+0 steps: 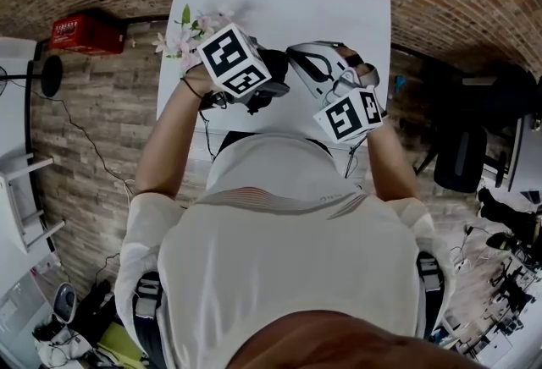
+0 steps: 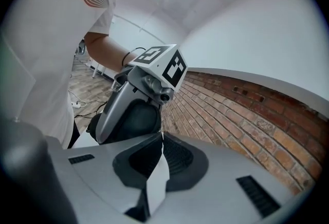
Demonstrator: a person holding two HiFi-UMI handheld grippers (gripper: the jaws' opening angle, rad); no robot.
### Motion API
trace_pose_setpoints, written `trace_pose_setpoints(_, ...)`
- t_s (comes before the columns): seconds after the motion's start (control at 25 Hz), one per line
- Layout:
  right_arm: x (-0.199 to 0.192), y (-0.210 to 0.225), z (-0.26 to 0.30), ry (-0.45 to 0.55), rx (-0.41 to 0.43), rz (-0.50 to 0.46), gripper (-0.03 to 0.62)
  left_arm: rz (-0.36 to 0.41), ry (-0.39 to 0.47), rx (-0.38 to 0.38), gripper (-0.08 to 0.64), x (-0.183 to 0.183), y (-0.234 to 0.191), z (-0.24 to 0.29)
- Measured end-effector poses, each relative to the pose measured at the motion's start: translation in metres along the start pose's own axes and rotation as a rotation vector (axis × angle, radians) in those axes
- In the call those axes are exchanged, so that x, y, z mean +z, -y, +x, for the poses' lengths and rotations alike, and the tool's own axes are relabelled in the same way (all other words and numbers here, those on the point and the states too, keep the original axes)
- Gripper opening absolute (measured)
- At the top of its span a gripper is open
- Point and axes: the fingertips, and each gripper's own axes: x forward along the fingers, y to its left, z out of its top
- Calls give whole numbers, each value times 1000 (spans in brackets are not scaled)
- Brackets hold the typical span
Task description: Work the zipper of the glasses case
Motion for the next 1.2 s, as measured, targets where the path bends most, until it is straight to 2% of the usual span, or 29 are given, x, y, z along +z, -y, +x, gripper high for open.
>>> trace_pose_setpoints(0.12, -1, -4, 2, -7, 14, -27, 58, -3, -31, -4, 261, -6, 0, 6)
trace_pose_setpoints(0.24, -2, -5, 2, -8, 16, -26, 58, -2, -25, 8, 261, -6, -2, 8)
trace_pose_setpoints(0.48, -12, 4, 9, -46, 23, 56, 87, 31, 51, 141, 264, 1, -23, 8)
trace_pose_setpoints(0.64, -27, 19, 5, -56, -50, 195, 89, 13, 239, 211, 264, 22, -31, -6)
trace_pose_setpoints(0.84, -51, 51, -6, -61, -199, 475, 64, -25, 535, 418, 264, 47, -57, -53)
trace_pose_setpoints(0.96, -66, 67, -16, -55, -282, 610, 52, -63, 687, 523, 264, 53, -68, -86)
trace_pose_setpoints(1.08, -80, 80, -26, -44, -361, 712, 52, -64, 772, 646, 264, 51, -74, -113)
trace_pose_setpoints(1.2, -89, 89, -36, -30, -417, 775, 52, -44, 840, 763, 264, 47, -75, -138)
